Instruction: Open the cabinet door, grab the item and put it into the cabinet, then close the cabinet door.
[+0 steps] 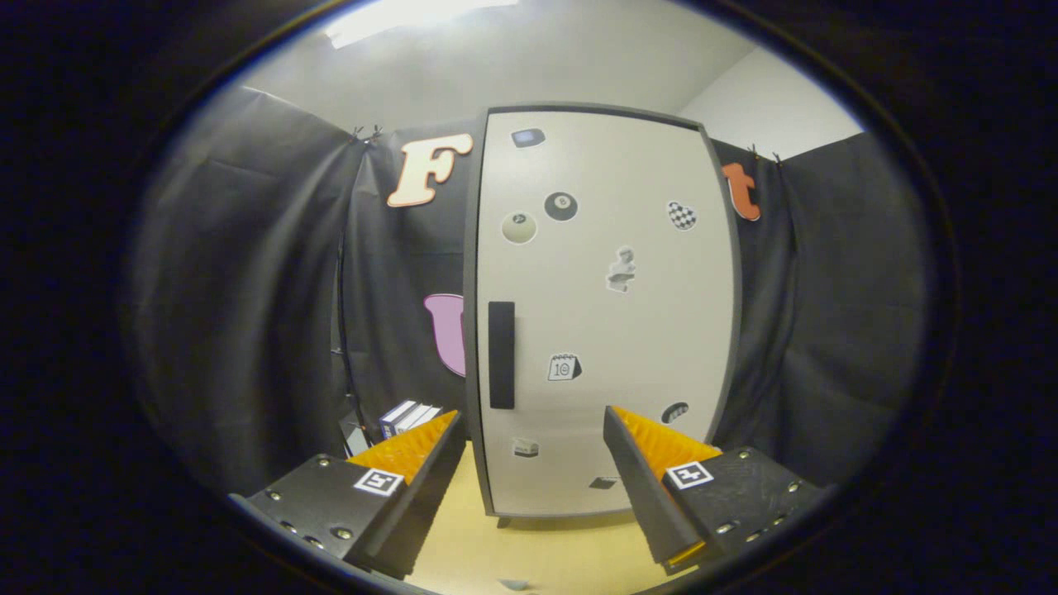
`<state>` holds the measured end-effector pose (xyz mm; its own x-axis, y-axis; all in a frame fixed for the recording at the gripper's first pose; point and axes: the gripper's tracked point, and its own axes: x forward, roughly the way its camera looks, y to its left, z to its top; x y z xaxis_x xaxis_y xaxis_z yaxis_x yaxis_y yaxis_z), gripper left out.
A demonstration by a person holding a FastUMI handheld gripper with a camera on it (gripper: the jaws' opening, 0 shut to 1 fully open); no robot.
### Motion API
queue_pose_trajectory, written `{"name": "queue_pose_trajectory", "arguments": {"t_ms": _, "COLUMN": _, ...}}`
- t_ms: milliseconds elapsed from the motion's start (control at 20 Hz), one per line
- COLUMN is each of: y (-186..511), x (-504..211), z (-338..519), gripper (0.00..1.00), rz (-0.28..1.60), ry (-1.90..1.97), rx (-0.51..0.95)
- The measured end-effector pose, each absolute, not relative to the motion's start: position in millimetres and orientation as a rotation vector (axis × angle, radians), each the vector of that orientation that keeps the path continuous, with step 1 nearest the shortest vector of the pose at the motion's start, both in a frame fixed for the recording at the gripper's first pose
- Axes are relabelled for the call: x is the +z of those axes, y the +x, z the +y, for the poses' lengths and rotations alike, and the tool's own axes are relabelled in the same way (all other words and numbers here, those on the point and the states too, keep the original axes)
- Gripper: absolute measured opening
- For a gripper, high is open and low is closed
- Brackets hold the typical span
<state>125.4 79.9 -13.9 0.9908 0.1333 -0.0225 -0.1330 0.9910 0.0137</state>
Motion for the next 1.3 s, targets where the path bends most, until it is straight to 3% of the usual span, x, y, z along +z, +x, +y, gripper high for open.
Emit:
{"name": "queue_pose_trajectory", "arguments": {"t_ms": 450, "y": 224, "x": -16, "z": 124, "gripper": 1.0, "rz": 0.027, "ry": 0.055, "rx": 0.182}}
{"name": "queue_pose_trajectory", "arguments": {"t_ms": 700, "y": 258, "x": -23, "z": 133, "gripper": 0.93, "rz": 0.033, "ry": 0.071, "rx": 0.178}}
{"name": "queue_pose_trajectory", "arguments": {"t_ms": 850, "y": 267, "x": -25, "z": 135, "gripper": 0.74, "rz": 0.033, "ry": 0.069, "rx": 0.169}}
{"name": "queue_pose_trajectory", "arguments": {"t_ms": 950, "y": 269, "x": -25, "z": 131, "gripper": 0.74, "rz": 0.027, "ry": 0.062, "rx": 0.153}}
{"name": "queue_pose_trajectory", "arguments": {"t_ms": 1050, "y": 273, "x": -22, "z": 134, "gripper": 0.43, "rz": 0.018, "ry": 0.063, "rx": 0.149}}
{"name": "queue_pose_trajectory", "arguments": {"t_ms": 1150, "y": 271, "x": -26, "z": 137, "gripper": 0.42, "rz": 0.035, "ry": 0.07, "rx": 0.172}}
{"name": "queue_pose_trajectory", "arguments": {"t_ms": 1250, "y": 274, "x": -26, "z": 138, "gripper": 0.3, "rz": 0.041, "ry": 0.08, "rx": 0.152}}
{"name": "queue_pose_trajectory", "arguments": {"t_ms": 1300, "y": 272, "x": -26, "z": 139, "gripper": 0.3, "rz": 0.033, "ry": 0.071, "rx": 0.145}}
